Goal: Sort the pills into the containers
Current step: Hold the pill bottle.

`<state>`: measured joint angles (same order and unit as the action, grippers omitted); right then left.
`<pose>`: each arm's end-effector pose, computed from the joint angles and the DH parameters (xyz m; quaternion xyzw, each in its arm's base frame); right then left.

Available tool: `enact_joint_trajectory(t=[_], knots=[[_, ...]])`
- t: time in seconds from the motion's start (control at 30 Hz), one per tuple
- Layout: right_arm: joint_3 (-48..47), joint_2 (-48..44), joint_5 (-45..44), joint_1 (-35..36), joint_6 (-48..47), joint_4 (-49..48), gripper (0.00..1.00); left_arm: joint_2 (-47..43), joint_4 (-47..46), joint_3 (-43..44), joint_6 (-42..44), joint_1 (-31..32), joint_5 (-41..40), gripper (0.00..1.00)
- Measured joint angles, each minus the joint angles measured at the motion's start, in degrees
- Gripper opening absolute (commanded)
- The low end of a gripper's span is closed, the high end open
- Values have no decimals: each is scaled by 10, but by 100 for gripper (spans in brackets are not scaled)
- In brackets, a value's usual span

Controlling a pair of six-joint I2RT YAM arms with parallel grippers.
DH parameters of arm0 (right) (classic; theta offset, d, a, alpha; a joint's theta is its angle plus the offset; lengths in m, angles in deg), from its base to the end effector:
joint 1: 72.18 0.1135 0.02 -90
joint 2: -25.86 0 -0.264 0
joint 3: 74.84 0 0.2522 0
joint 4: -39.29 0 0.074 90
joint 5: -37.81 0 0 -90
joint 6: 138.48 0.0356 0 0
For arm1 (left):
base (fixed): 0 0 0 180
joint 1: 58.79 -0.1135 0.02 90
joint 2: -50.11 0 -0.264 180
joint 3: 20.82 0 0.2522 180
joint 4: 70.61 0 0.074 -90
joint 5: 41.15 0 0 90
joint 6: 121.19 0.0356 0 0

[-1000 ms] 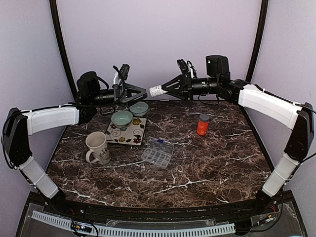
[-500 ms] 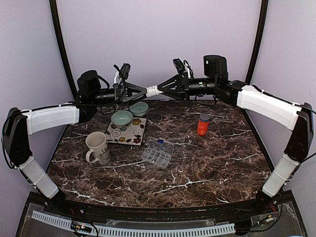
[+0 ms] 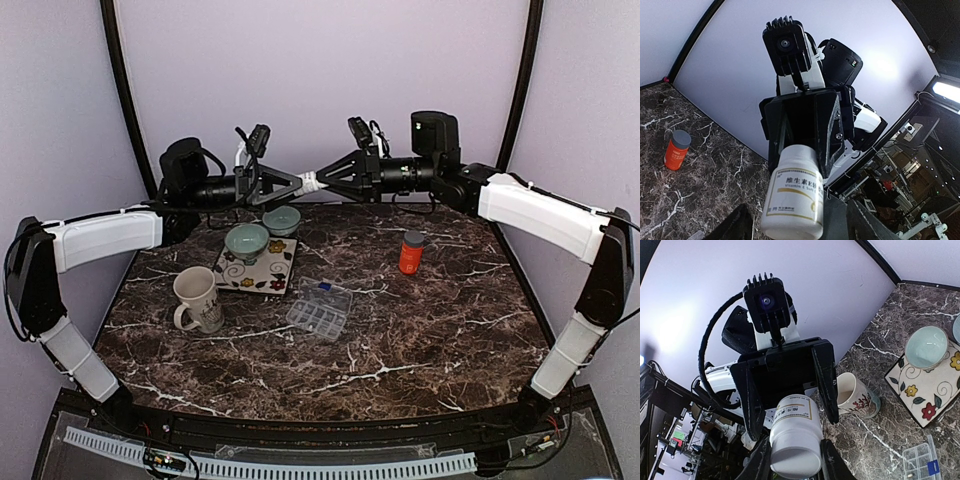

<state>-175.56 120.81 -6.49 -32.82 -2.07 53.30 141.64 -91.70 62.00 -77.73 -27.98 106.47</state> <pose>0.2866 0.2680 0.3877 -0.2108 0.7111 0.6256 0.2421 0.3000 -0.2139 0.3592 0.2968 0.5954 -0.6625 0.3443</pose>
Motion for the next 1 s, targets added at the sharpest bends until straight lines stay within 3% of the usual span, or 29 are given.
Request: enact_joint_trajectory(t=[0.8,1.0], knots=[[21,4,8,0,0,-29,0,6,15,2,8,6,2,49],[21,4,9,0,0,-33,0,6,15,2,9,6,1,40]])
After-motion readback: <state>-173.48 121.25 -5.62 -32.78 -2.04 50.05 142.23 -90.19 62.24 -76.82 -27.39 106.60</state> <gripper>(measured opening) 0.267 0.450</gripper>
